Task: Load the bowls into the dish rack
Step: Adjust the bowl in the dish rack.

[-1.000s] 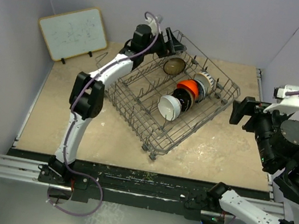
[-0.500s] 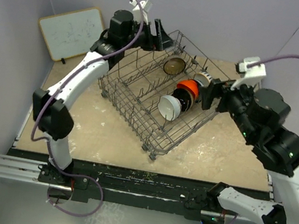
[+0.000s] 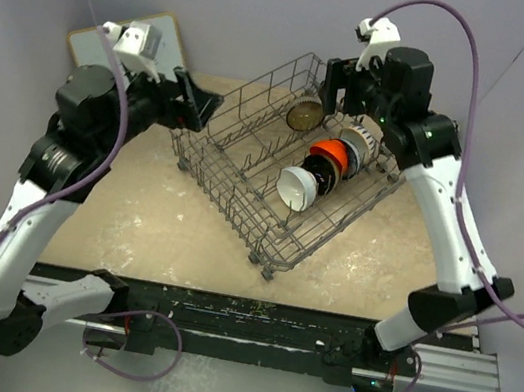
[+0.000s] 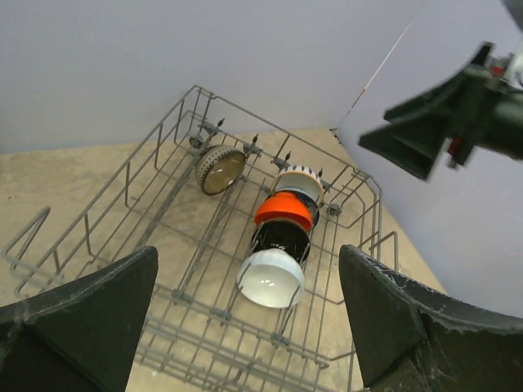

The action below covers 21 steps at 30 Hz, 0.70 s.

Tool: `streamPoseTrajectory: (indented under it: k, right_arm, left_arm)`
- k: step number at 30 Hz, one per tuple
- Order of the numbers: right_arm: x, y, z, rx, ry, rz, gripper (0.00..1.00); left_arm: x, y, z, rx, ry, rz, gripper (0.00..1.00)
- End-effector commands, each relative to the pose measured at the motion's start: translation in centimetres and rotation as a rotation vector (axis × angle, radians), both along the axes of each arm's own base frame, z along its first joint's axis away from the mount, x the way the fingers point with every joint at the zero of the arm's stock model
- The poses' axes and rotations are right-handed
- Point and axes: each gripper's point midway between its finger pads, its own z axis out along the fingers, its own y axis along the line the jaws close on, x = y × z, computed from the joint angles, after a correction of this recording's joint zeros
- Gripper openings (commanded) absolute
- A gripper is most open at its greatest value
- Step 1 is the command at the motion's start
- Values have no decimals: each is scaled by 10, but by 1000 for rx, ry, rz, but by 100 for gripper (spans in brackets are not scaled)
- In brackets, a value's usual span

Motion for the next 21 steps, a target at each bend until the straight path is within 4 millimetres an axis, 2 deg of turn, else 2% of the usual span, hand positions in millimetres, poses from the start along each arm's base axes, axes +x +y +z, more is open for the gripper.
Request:
streamPoseTrajectory:
  k: [1, 5, 10, 12, 15, 18, 21]
  right_arm:
    - [36, 2, 14, -37, -97, 27, 83]
    - [85, -4, -4, -147, -191, 101, 82]
    - [124, 14, -48, -233, -216, 273, 78]
    - [134, 20, -62, -276, -227, 317, 72]
    - [145, 25, -71, -304, -260, 362, 59]
    - [147, 36, -88, -328, -260, 446, 59]
    - [157, 34, -112, -372, -225, 451, 59]
  left_arm:
    - [-12, 12, -42, 54, 93, 30, 93]
    - [-28, 10, -62, 30, 148, -3, 93]
    - [-47, 17, -75, 18, 180, 0, 93]
    - [-54, 23, -74, 20, 176, 13, 93]
    - [-61, 29, -72, 24, 166, 27, 93]
    - [-61, 30, -78, 32, 182, 28, 93]
    - [-57, 26, -89, 36, 206, 24, 92]
